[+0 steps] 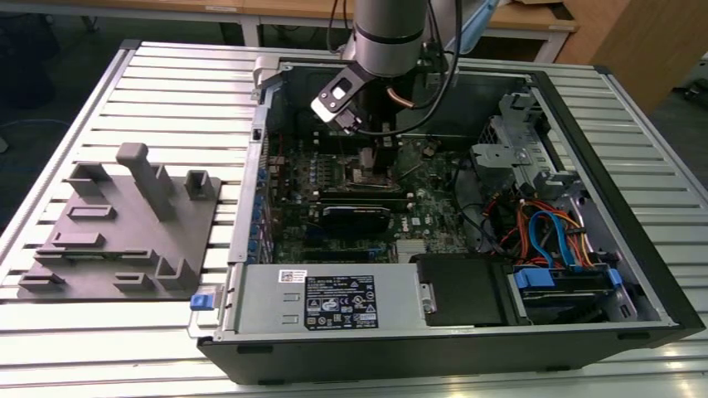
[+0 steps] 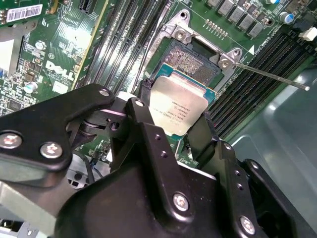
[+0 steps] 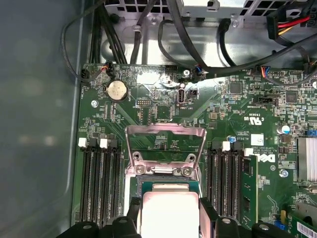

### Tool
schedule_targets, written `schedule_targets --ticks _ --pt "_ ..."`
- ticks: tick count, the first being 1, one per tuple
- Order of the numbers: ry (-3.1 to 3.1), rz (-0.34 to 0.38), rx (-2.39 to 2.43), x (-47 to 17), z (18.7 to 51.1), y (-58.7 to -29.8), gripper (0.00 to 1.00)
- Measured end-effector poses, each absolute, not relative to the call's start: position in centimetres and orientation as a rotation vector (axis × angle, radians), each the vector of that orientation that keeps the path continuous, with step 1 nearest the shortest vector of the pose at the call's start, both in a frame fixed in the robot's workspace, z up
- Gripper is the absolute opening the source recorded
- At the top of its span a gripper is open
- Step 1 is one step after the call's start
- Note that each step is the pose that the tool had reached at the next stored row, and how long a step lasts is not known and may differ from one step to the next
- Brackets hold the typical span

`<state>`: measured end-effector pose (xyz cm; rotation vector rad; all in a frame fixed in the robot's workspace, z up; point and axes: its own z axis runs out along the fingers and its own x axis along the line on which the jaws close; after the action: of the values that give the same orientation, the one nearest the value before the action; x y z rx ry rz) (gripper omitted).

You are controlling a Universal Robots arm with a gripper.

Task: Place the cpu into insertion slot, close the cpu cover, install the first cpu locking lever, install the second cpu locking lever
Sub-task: 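Place the cpu into insertion slot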

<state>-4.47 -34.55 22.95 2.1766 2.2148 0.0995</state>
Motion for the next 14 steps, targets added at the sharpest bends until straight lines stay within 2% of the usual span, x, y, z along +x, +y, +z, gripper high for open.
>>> schedule_targets --ticks 14 --pt "2.216 0.100 2.177 -4.7 21.8 -34.5 0.54"
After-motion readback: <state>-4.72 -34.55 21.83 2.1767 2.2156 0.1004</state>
